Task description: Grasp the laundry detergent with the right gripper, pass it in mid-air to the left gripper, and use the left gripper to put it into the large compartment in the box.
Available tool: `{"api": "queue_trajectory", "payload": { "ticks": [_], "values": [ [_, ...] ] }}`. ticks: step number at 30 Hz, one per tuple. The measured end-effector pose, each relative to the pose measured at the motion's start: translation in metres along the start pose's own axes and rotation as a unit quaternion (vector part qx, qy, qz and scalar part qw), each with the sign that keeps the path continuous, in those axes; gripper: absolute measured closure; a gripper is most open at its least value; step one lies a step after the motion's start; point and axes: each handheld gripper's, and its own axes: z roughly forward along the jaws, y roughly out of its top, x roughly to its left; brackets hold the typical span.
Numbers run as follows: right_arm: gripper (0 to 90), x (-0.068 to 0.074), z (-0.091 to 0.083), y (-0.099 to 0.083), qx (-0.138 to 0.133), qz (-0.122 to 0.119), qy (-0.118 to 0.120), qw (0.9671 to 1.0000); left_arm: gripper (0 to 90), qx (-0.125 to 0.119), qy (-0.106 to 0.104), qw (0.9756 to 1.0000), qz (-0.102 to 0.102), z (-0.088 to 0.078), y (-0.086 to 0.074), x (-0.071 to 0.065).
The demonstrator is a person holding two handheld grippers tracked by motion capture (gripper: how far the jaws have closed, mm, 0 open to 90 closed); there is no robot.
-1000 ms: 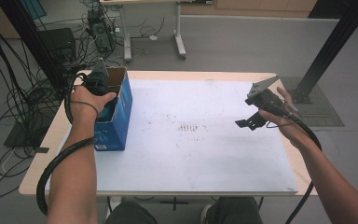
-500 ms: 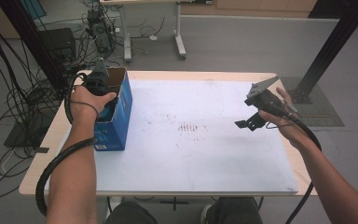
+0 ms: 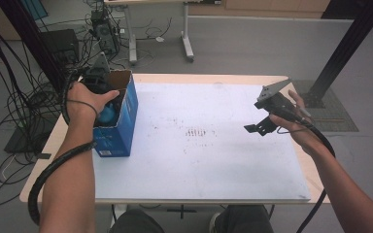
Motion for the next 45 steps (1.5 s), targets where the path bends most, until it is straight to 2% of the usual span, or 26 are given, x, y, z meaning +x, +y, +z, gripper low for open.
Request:
{"api": "queue_trajectory", "payload": {
  "ticks": [9,14,18,21,25,28,31,34,40,42,45],
  "values": [
    [4.1,0.003,-0.005,0.001,0.000,0.008,-0.009,0.9999,23.4,-0.016,0.005,0.9997,0.017,-0.029,-0.009,-0.003],
    [4.1,0.004,-0.008,0.002,0.004,0.011,-0.013,0.9998,14.3,-0.024,0.007,0.9991,0.035,-0.045,-0.009,-0.014],
    [4.1,0.005,-0.010,0.004,0.011,0.007,-0.015,0.9998,13.2,-0.039,-0.007,0.9978,0.054,-0.053,-0.007,-0.030],
    [4.1,0.005,-0.012,0.005,0.013,0.004,-0.020,0.9997,10.6,-0.055,-0.037,0.9948,0.077,-0.056,-0.004,-0.047],
    [4.2,0.002,-0.012,0.006,0.020,0.001,-0.025,0.9995,8.9,-0.055,-0.037,0.9921,0.106,-0.055,0.002,-0.068],
    [4.2,0.000,-0.012,0.007,0.021,0.000,-0.023,0.9995,8.0,-0.065,-0.033,0.9891,0.128,-0.055,0.006,-0.085],
    [4.2,-0.004,-0.012,0.008,0.023,-0.001,-0.022,0.9995,7.4,-0.072,-0.035,0.9868,0.140,-0.055,0.011,-0.099],
    [4.2,-0.005,-0.012,0.008,0.024,0.001,-0.022,0.9995,7.0,-0.078,-0.036,0.9853,0.147,-0.056,0.014,-0.108],
    [4.2,-0.008,-0.012,0.002,0.030,0.001,-0.018,0.9994,7.0,-0.083,-0.037,0.9846,0.149,-0.058,0.020,-0.118],
    [4.2,-0.009,-0.013,0.000,0.032,0.005,-0.020,0.9993,7.0,-0.085,-0.047,0.9839,0.150,-0.058,0.021,-0.119],
    [4.1,-0.010,-0.013,-0.002,0.033,0.007,-0.021,0.9992,7.0,-0.087,-0.057,0.9843,0.143,-0.056,0.024,-0.120]
  ]
}}
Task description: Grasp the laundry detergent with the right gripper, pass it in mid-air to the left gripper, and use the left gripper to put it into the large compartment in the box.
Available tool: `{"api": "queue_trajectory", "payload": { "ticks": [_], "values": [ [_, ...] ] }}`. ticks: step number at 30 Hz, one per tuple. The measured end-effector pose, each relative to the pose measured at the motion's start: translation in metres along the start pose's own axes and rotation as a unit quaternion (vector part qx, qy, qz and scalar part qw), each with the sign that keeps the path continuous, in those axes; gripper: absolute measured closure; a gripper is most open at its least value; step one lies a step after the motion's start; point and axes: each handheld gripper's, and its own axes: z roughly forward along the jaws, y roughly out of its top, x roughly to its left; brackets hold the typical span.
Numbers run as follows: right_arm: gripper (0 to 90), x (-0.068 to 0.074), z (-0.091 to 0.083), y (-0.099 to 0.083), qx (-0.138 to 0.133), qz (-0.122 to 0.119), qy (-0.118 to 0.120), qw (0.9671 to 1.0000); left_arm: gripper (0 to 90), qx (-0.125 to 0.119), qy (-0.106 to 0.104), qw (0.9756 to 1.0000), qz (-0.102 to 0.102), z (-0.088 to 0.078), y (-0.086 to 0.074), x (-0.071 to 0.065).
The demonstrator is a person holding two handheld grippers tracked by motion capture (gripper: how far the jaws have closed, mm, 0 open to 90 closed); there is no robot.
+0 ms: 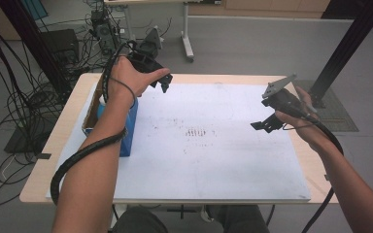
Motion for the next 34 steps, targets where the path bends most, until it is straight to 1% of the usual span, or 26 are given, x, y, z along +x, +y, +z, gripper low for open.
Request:
{"api": "queue_trajectory", "payload": {
  "ticks": [4,7,9,12,14,19,22,24,27,34],
  "values": [
    [4.1,0.000,0.002,-0.001,0.001,-0.001,0.002,1.0000,7.1,0.008,0.005,0.9999,0.004,0.004,0.002,-0.003],
    [4.2,0.001,0.006,-0.002,0.000,0.000,0.007,1.0000,7.2,0.006,0.012,0.9999,0.007,0.009,0.001,-0.008],
    [4.2,0.002,0.007,-0.001,0.002,-0.003,0.009,1.0000,7.2,0.007,0.008,0.9999,0.010,0.011,0.000,-0.010],
    [4.2,0.004,0.007,0.001,0.002,-0.005,0.010,0.9999,7.2,0.008,0.009,0.9999,0.008,0.012,-0.001,-0.012],
    [4.2,0.004,0.006,0.001,-0.001,-0.005,0.011,0.9999,7.2,0.014,0.009,0.9998,0.009,0.013,-0.001,-0.012],
    [4.2,0.004,0.003,0.000,-0.001,-0.006,0.009,0.9999,7.2,0.013,0.009,0.9998,0.010,0.013,-0.002,-0.015],
    [4.2,0.005,0.002,-0.001,0.000,-0.005,0.009,0.9999,7.2,0.014,0.009,0.9998,0.008,0.013,-0.003,-0.015],
    [4.2,0.006,0.002,-0.002,0.000,-0.006,0.009,0.9999,7.2,0.015,0.011,0.9998,0.011,0.012,-0.003,-0.015],
    [4.2,0.007,0.001,-0.002,0.000,-0.006,0.008,0.9999,7.2,0.012,0.012,0.9998,0.008,0.011,-0.005,-0.015],
    [4.2,0.011,0.001,0.000,0.001,-0.010,0.010,0.9999,7.2,0.006,0.013,0.9999,0.002,0.010,-0.009,-0.010]
  ]
}}
